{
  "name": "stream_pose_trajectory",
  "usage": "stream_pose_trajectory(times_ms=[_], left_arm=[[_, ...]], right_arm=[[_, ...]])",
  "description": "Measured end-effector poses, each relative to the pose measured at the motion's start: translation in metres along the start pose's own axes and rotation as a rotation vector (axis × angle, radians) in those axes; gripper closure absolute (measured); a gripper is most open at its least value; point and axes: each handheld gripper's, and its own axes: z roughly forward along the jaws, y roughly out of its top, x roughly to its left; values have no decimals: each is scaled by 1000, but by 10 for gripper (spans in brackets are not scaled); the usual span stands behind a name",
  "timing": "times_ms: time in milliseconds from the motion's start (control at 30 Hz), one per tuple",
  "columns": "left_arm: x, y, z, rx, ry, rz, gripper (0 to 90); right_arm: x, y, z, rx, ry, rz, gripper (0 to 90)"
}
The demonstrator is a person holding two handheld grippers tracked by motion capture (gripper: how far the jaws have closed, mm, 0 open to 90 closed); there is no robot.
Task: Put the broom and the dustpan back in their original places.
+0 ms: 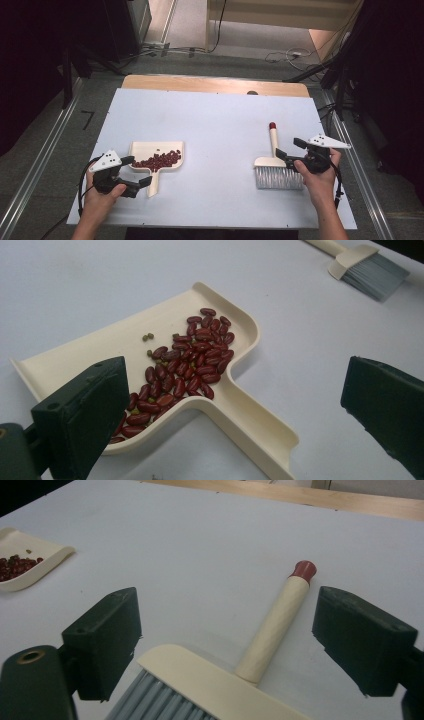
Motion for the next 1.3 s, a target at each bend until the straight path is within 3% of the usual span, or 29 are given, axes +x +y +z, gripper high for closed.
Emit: stream_pose_trajectory(times_ms=[533,933,1067,1233,1300], left_arm=[[3,-6,-3,-70,-1,-10,0],[9,-17,-10,-116,44,-18,0],[13,-22,-13,-135,66,-7,0],[19,-26,-15,-148,92,-7,0],[23,-29,-15,-160,100,-12,0]], right_arm=[[2,-35,-31,-68,20,14,0],[-11,-65,-53,-133,36,27,0],[-23,-73,-61,-155,31,50,0],[-34,-86,-61,-125,-19,29,0],[-35,-89,-60,-138,-39,26,0]])
